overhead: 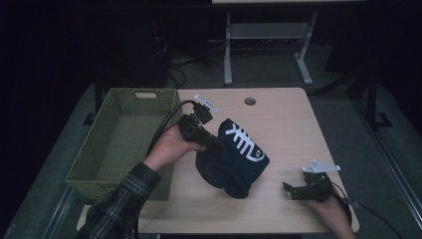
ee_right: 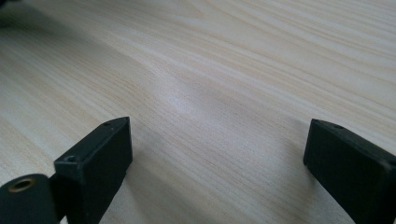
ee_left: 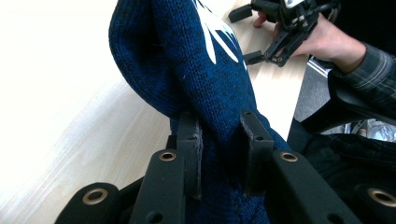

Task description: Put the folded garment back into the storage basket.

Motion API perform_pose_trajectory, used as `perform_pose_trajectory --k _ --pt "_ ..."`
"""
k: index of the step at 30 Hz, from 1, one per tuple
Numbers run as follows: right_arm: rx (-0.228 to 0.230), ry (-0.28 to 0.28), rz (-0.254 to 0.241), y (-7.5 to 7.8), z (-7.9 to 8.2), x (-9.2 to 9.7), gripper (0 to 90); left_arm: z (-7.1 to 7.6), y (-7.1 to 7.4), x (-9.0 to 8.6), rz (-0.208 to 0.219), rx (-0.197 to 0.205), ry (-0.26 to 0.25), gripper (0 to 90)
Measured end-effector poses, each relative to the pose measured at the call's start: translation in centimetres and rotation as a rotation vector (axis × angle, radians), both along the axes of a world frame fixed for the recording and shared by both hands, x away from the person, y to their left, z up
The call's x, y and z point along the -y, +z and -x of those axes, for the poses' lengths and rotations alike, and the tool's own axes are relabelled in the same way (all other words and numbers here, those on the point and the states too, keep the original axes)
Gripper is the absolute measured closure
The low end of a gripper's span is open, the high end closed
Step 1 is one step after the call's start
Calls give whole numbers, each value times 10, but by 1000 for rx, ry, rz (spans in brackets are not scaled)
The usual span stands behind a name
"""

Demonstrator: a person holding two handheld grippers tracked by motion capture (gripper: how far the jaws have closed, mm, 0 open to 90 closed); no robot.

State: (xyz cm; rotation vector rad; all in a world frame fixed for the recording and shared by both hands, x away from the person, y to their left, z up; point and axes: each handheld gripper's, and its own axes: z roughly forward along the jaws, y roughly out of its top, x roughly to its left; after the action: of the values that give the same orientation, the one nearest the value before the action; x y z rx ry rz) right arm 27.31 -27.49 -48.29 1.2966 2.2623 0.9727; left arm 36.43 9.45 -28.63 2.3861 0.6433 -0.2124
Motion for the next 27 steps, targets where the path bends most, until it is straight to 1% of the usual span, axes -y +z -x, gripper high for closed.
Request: perform_pose_trajectory --k 2,3,4,5,6,10,11,12,14,15,16,18,21,24,25,27 --pt "0 0 0 0 0 0 76 0 5 -3 9 1 5 739" --pt "0 0 0 0 0 0 76 0 5 -3 9 1 5 738" --pt "0 0 0 0 0 0 76 1 9 -7 15 5 7 738" --pt "0 0 0 0 0 0 76 1 9 -7 15 5 7 738" --pt "0 0 0 0 0 0 76 1 13 -11 25 5 14 739" --pt "0 0 0 0 0 0 75 2 21 -22 25 9 28 738" --pt "0 0 0 0 0 0 76 2 21 -22 25 9 28 738" --pt "0 0 0 0 0 0 76 2 26 -28 26 14 37 739" --pt "0 0 0 0 0 0 76 3 31 -35 29 14 46 738" --pt "0 0 0 0 0 0 75 3 31 -35 29 14 46 738" --pt "0 0 0 0 0 0 75 3 36 -41 32 13 51 738" --pt "1 0 0 0 0 0 76 4 40 -46 36 13 56 738" --pt "1 0 0 0 0 0 76 5 44 -51 35 12 58 738" --pt "0 0 0 0 0 0 76 7 53 -61 25 16 67 738" --pt "1 0 0 0 0 0 76 7 53 -61 25 16 67 738" --pt "0 0 0 0 0 0 76 8 61 -69 20 15 79 738"
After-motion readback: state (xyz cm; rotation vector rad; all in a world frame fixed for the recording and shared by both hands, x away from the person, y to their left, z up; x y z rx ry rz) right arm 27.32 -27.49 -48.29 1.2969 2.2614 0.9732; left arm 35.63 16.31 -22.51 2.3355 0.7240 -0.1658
